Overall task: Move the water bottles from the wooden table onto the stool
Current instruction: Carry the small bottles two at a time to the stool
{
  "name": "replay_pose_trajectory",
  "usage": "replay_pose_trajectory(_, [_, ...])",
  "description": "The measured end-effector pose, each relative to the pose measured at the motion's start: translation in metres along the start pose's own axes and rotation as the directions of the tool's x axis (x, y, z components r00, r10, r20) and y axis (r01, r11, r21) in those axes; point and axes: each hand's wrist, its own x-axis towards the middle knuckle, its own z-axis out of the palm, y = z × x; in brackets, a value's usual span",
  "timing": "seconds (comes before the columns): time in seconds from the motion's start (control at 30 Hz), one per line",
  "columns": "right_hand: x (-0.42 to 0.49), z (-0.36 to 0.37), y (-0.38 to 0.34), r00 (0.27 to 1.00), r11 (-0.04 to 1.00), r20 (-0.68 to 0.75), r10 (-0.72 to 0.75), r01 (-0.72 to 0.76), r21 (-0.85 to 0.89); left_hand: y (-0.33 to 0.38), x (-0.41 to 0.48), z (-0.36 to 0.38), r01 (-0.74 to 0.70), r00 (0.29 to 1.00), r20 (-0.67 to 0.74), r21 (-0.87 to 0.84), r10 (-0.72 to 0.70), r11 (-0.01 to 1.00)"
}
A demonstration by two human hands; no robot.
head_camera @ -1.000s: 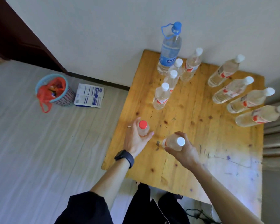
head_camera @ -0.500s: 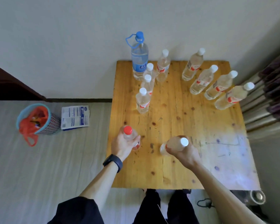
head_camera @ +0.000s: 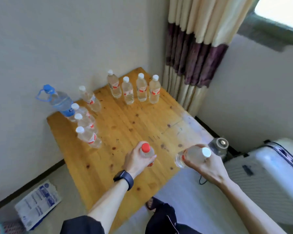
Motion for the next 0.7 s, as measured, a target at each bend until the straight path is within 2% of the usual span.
replay_pose_trajectory(0.2, [-0.098, -0.064, 0.055, 0.937, 0.968, -0.265, 0.227, -0.186, 0.169, 0.085, -0.025, 0.064, -0.312, 0.941, 0.139, 0.009, 0.307, 0.950])
replay_pose_trajectory(0.37, [-0.216, -0.094, 0.117, 0.847, 0.912, -0.398, 0.352, -0.216, 0.348, 0.143, -0.102, 0.129, -0.480, 0.853, 0.221, -0.021, 0.472, 0.877])
replay_pose_trajectory(0.43, [-0.273, -0.102, 0.142, 0.780, 0.870, -0.469, 0.414, -0.189, 0.455, 0.160, -0.142, 0.159, -0.516, 0.809, 0.295, -0.056, 0.508, 0.855])
replay_pose_trajectory(0.57, [-0.389, -0.114, 0.186, 0.654, 0.786, -0.529, 0.541, -0.171, 0.594, 0.192, -0.231, 0.227, -0.591, 0.653, 0.507, -0.121, 0.562, 0.797])
replay_pose_trajectory(0.7, [-0.483, -0.127, 0.219, 0.513, 0.754, -0.586, 0.627, -0.210, 0.622, 0.228, -0.328, 0.295, -0.644, 0.445, 0.694, -0.191, 0.567, 0.740])
